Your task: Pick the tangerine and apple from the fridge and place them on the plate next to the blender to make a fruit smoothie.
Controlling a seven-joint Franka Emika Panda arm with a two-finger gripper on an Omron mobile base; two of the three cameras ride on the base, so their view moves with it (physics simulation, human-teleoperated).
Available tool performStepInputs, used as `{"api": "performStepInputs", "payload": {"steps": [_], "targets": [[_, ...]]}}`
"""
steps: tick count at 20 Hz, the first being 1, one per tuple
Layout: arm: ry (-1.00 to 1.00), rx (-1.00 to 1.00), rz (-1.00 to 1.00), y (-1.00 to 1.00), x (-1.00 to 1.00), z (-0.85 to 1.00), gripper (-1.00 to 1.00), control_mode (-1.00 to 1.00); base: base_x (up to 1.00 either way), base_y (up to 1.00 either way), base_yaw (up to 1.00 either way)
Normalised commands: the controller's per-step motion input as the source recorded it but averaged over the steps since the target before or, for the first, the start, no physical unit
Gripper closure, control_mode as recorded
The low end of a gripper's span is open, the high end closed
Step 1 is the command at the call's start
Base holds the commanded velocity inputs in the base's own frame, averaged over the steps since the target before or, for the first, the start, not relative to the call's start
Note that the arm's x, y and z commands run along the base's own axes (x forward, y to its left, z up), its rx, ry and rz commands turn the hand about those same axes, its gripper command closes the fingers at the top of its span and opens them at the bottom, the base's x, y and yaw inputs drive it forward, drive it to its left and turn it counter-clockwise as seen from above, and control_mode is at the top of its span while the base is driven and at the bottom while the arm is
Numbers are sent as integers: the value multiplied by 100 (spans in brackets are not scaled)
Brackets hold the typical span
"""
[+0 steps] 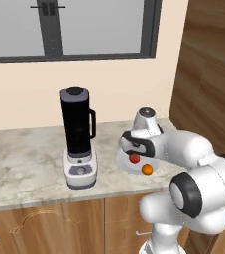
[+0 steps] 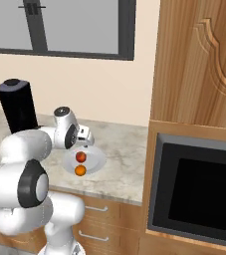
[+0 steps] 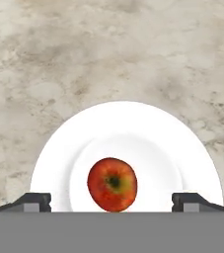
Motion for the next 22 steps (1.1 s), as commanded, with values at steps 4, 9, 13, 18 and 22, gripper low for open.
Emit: {"api": "performStepInputs", "payload": {"steps": [4,9,13,18,22], "targets": [[-20,0,0,-3,-100,100,-100,-100,0,0,0],[-26,0,0,-1,-100,96,-100,-100,0,0,0],[-28,0,0,0,-100,89,-100,-100,0,0,0],[-34,-2,8,0,-100,98,-100,-100,0,0,0],[-27,-1,13,-1,-100,100,-100,-100,0,0,0]]}}
